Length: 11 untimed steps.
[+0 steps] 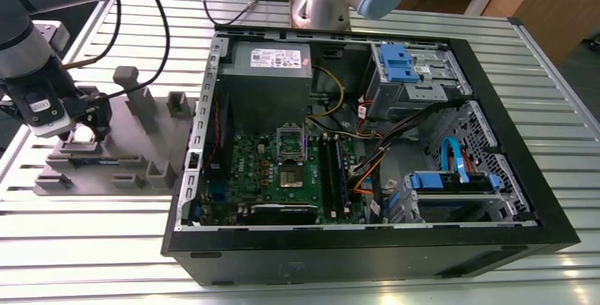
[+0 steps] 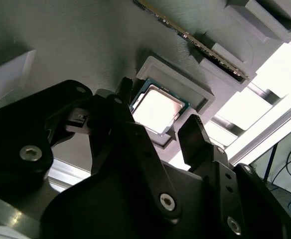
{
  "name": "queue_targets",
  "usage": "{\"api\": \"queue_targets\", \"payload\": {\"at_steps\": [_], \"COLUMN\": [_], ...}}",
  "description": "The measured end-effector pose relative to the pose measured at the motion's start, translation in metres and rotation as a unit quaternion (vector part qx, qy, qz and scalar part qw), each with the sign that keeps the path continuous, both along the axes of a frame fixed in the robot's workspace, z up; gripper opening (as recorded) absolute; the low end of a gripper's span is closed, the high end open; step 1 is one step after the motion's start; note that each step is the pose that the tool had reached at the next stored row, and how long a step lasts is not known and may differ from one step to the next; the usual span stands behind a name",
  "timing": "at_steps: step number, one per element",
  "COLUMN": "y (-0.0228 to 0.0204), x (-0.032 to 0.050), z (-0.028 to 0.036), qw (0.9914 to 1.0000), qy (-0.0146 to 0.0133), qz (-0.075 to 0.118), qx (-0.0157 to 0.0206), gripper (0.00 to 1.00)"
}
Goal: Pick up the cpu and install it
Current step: 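Pick up the cpu and move it towards the insertion slot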
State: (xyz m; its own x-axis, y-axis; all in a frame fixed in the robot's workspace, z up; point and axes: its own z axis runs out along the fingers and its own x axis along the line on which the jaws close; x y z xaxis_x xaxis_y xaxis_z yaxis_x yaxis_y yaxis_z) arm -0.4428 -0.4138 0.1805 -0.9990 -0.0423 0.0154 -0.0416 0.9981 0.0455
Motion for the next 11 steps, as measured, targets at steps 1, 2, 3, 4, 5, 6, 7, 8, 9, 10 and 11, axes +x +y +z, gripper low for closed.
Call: {"api": "queue_targets", "payload": {"at_steps": [1, 2, 3, 4, 5, 6, 7, 8, 9, 10, 11], "y": [0.0001, 0.0001, 0.0001, 0.0001, 0.0001, 0.0001, 0.0001, 0.0001, 0.0001, 0.0001, 0.0001], "x": [-0.0002, -0.0002, -0.0002, -0.0002, -0.0002, -0.0002, -0.0002, -0.0002, -0.0002, -0.0002, -0.0002], "z": [0.0000, 0.0000, -0.0001, -0.0002, -0.0002, -0.0002, -0.0001, -0.0001, -0.0002, -0.0002, -0.0002], "qw": [1.00000, 1.00000, 1.00000, 1.00000, 1.00000, 1.00000, 1.00000, 1.00000, 1.00000, 1.00000, 1.00000], "qy": [-0.0005, -0.0006, -0.0006, -0.0006, -0.0006, -0.0006, -0.0006, -0.0006, -0.0006, -0.0006, -0.0006], "qz": [0.000, 0.000, 0.000, 0.000, 0.000, 0.000, 0.000, 0.000, 0.000, 0.000, 0.000], "qx": [0.0000, 0.0000, 0.0000, 0.0000, 0.0000, 0.0000, 0.0000, 0.0000, 0.0000, 0.0000, 0.0000], "gripper": [0.64, 0.64, 0.64, 0.64, 0.64, 0.64, 0.64, 0.64, 0.64, 0.64, 0.62]}}
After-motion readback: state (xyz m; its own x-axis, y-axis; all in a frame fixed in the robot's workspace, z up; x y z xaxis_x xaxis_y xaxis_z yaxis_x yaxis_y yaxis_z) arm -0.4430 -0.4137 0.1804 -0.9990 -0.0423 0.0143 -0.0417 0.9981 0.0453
